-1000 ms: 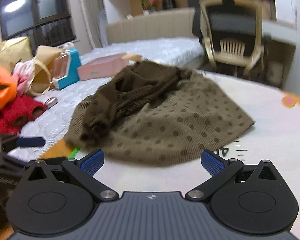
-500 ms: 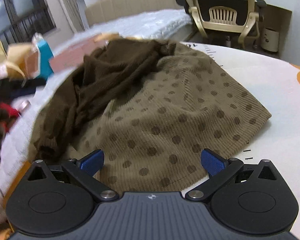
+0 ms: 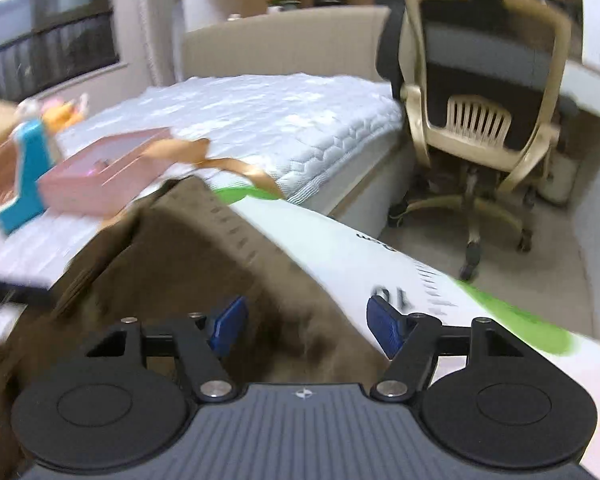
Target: Fold clothes
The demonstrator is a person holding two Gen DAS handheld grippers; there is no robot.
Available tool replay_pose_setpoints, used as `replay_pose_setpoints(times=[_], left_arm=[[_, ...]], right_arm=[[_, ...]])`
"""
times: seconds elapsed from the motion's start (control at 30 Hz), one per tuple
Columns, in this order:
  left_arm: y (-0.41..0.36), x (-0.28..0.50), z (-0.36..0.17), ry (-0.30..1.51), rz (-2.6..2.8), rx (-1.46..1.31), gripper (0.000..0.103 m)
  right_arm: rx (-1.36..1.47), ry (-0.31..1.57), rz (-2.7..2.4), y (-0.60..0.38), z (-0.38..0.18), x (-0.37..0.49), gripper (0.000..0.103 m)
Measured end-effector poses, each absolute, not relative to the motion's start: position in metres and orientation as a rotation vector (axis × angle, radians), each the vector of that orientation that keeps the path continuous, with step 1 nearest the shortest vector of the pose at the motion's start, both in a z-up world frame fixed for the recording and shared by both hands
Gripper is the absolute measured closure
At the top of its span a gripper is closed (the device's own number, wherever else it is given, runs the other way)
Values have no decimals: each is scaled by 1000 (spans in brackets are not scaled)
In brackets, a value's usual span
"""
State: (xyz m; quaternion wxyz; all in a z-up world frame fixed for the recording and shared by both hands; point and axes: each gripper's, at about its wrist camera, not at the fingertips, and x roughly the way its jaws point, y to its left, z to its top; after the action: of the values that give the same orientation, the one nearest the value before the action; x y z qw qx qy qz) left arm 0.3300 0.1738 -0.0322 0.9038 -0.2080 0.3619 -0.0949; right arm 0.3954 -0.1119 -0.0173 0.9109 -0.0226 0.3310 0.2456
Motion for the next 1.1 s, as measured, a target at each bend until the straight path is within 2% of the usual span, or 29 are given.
replay_pose_setpoints(times=[0.03,0.1,0.2,0.33,0.53,0.67,0.7,0.73,0.8,0.83,0.93,1.07,1.1], left_arm=[[173,335,-37,756,-218,-448,0],[169,338,-42,759,-229,-462,0],[157,328,-40,745,-248,-431,0],[126,287,-23,727,-341,-336,0],[90,194,-4,749,-508,-303,0],[95,147,2,707,-451,-303,0],[101,137,6,694,-431,-319,0],[106,128,9,681,-409,-336,0],[118,110,12,675,-347,-374,0],[121,104,11,685,-317,-392,0],[127,92,7,719,-234,-432,0],[117,75,21,668,-221,-405,0],[111,73,25,655,-241,-369,0]], right_arm=[[-27,705,500,-107,-25,418,45],[35,753,531,-100,-39,426,57],[-19,763,579,-101,-36,388,65],[-49,803,632,-116,-27,330,66],[-144,815,637,-164,-15,226,65],[-270,645,594,-185,12,160,61],[-294,604,628,-185,19,144,52],[-316,565,666,-184,26,127,37],[-361,511,756,-176,34,96,23],[-383,500,811,-169,33,83,22],[-522,472,878,-134,7,62,21],[-655,439,914,-97,-22,56,22],[-673,433,911,-91,-27,60,39]])
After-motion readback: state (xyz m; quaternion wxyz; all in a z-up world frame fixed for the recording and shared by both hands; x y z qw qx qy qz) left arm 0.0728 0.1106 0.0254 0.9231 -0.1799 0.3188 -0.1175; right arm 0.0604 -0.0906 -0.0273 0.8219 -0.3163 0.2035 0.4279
